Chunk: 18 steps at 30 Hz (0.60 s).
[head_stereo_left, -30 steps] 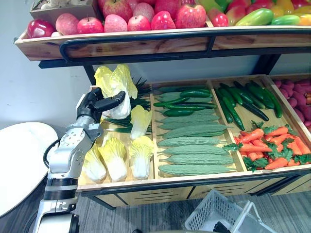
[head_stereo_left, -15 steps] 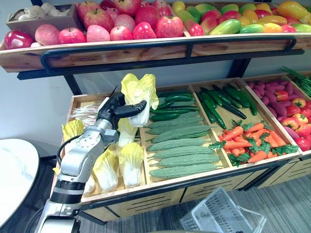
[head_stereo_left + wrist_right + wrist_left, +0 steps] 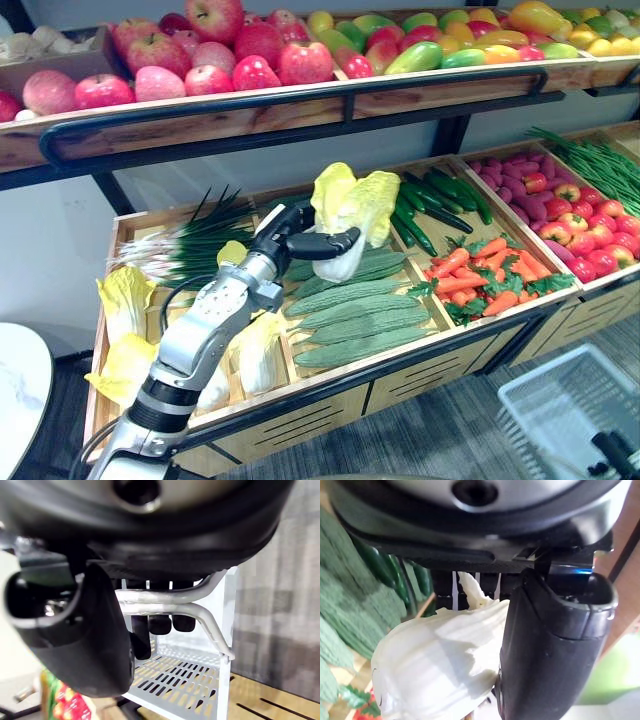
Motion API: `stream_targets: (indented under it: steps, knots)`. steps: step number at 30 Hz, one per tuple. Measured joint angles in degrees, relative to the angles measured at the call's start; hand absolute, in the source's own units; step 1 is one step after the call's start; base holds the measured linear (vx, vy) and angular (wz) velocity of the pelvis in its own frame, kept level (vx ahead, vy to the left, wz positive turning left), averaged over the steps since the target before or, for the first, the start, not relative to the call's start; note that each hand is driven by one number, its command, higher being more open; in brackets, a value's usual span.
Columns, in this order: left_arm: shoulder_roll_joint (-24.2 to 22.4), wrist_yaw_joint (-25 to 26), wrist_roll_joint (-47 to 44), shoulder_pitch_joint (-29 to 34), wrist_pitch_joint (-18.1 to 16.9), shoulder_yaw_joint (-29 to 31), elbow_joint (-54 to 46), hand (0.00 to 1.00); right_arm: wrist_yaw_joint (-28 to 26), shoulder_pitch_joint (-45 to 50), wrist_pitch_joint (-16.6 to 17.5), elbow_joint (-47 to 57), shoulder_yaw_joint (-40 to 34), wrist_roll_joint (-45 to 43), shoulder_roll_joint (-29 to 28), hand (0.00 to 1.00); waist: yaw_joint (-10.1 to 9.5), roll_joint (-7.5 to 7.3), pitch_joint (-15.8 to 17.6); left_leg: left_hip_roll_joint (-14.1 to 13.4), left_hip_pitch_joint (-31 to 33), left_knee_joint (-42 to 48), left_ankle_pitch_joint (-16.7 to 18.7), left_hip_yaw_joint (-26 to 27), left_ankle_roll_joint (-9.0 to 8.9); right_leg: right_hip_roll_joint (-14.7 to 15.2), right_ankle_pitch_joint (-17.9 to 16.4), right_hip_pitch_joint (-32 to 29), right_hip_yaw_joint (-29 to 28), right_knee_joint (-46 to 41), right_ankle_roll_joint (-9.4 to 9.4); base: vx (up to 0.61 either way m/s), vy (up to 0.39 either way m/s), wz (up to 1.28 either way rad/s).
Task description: Pick vegetable in the basket
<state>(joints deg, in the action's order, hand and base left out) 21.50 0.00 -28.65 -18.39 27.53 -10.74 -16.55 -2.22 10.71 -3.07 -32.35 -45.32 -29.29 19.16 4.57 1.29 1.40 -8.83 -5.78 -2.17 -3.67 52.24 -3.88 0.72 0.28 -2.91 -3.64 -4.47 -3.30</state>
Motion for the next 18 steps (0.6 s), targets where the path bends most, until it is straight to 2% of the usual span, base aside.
stream_targets:
  steps: [1,2,3,4,5,6,7,10,14,15,17,18]
  knots:
    - [-1.23,0.56,0.06,1.16,-0.51,1.05,-0.15,0.0,-0.06,-0.67,0.01,4.17,3.53,0.09,0.86,0.0,-0.31,-0.44,0.28,-1.96,1.7,7.67,3.52,-5.57,1.09,-0.46,0.36,-0.85,-3.17,-0.82,0.98,0.11,-0.088,-1.14]
    - [-1.77,1.0,0.17,2.25,-1.03,1.77,-0.3,0.0,-0.26,-1.54,-0.01,5.92,5.43,0.22,1.58,0.0,-0.79,-0.29,0.26,-3.11,2.8,11.16,5.62,-11.2,1.91,-1.11,0.58,-1.21,-5.41,-1.19,1.29,0.13,-0.069,-1.71]
    - [-2.6,1.65,0.8,4.19,-1.29,2.94,-0.66,0.0,-1.2,-3.65,-0.04,8.69,8.56,0.5,3.15,0.0,-1.43,0.57,0.47,-4.2,4.89,16.26,9.62,-22.36,1.12,-2.51,0.94,-2.09,-9.51,-1.56,1.32,0.09,0.033,-1.9]
    - [-2.98,1.59,2.17,5.88,-1.62,3.5,-0.77,0.0,-2.31,-5.68,-0.04,11.1,10.47,0.53,4.55,0.0,-1.73,1.69,1.06,-3.73,4.99,17.48,12.07,-30.73,-0.83,-4.09,0.96,-2.7,-12.58,-2.34,1.52,0.04,0.102,-1.77]
    - [-2.99,1.38,2.46,6.56,-1.67,3.53,-0.76,0.0,-2.82,-6.35,-0.05,12.34,10.88,0.55,5.07,0.0,-1.7,2.17,1.25,-3.42,4.61,16.88,12.61,-33.23,-1.13,-4.8,0.95,-3.14,-13.85,-2.95,1.5,-0.02,0.17,-1.44]
    - [-2.98,0.74,2.91,7.58,-1.72,3.68,-0.77,0.0,-3.36,-7.19,-0.08,15.06,11.13,1.16,5.74,0.0,-1.66,2.51,1.4,-3.02,2.76,14.32,13.49,-34.41,-1.95,-5.82,0.93,-4.67,-15.71,-4.56,1.26,-0.03,0.173,-0.97]
    - [-2.8,-0.04,4.24,7.65,-1.79,4.04,-0.77,0.0,-3.35,-7.58,-0.12,18.28,11.13,2.37,5.91,0.0,-1.12,2.4,1.62,-2.12,1.75,11.86,13.29,-33.14,-3.12,-5.99,0.85,-6.29,-16.88,-6.11,0.47,-0.03,0.169,-0.82]
    - [-2.39,-1.45,6.05,7.59,-1.94,6.75,-0.82,0.0,-3.62,-7.6,-0.79,27.16,11.36,6.24,6.13,0.0,-0.54,0.65,2.8,-0.37,-0.11,10.14,12.84,-30.07,-2.8,-5.49,1.16,-6.96,-19.15,-6.52,-0.36,-0.04,0.129,-0.52]
    - [-1.3,-1.8,6.77,6.73,-3.45,9.28,-3.35,0.0,-4.72,-7.92,-1.12,34.44,13.46,9.02,8.6,0.0,-0.54,0.52,2.86,1.05,-2.11,8.35,12.73,-27.27,-2.39,-4.96,1.45,-7.01,-21.28,-5.22,-1.33,-0.01,0.09,-0.41]
    - [-1.27,-1.81,6.77,5.79,-4.41,9.44,-4.43,0.0,-5.29,-7.93,-2.64,35.42,14.24,9.12,9.8,0.0,-0.86,0.44,2.89,1.3,-2.62,8.06,12.73,-26.49,-2.31,-4.32,1.22,-7.01,-20.28,-4.73,-1.27,-0.02,0.074,-0.3]
    - [-1.29,-2.02,6.68,4.65,-6.47,9.42,-5.89,0.0,-6.68,-8.1,-3.17,35.46,16.38,10.39,11.99,0.0,-1.15,0.58,2.77,1.82,-3.71,7.44,12.74,-25.93,-2.28,-2.92,2.18,-6.87,-17.47,-4.14,-1.05,-0.02,0.068,-0.29]
    - [-1.28,-2.24,6.65,3.73,-7.01,9.42,-6.13,0.0,-7.08,-8.4,-3.28,35.49,16.75,11.47,12.75,0.0,-1.08,0.73,2.66,1.97,-3.76,7.22,12.74,-25.94,-2.28,-2.83,2.59,-6.87,-17.47,-3.85,-1.55,0.0,0.063,-0.16]
